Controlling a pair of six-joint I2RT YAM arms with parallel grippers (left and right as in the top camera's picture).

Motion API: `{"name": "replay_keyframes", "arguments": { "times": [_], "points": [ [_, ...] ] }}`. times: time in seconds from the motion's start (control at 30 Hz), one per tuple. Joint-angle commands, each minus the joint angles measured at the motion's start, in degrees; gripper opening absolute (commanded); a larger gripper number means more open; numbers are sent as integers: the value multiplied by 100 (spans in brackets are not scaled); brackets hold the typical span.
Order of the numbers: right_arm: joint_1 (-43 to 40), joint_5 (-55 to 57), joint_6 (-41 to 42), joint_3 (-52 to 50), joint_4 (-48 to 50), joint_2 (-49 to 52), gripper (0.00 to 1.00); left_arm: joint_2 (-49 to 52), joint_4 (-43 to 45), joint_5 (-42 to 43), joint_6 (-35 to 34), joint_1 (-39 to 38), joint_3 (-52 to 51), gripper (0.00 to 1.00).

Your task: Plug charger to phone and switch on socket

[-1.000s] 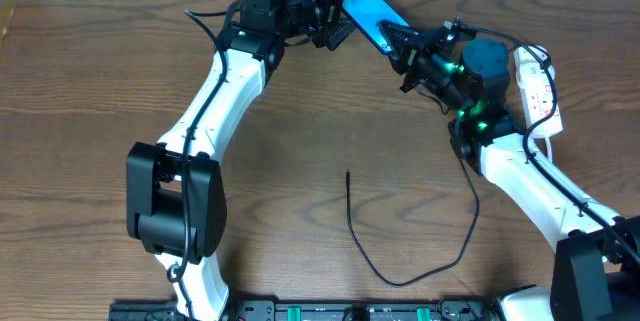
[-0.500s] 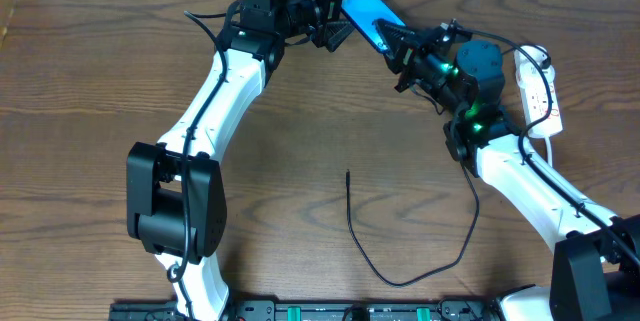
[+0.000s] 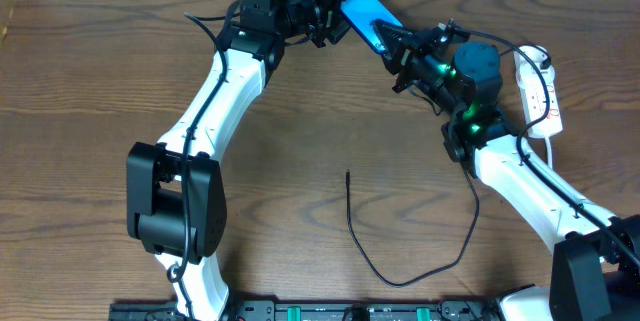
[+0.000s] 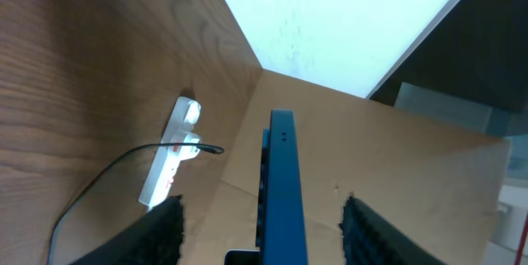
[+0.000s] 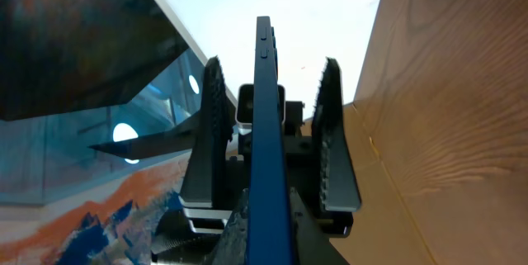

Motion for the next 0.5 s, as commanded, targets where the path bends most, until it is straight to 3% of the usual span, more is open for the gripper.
{"name": "replay_keyframes", "arguments": {
  "times": [0.0,0.2,0.47],
  "points": [
    [66,55,42,144,85,-90,2,-52,22,-35,31,-7,28,52],
    [72,31,39,144,85,-90,1,-52,22,-37,31,-7,28,40],
    [72,-98,39,144,83,-90,1,-52,22,-37,33,-7,26,34]
  ]
}}
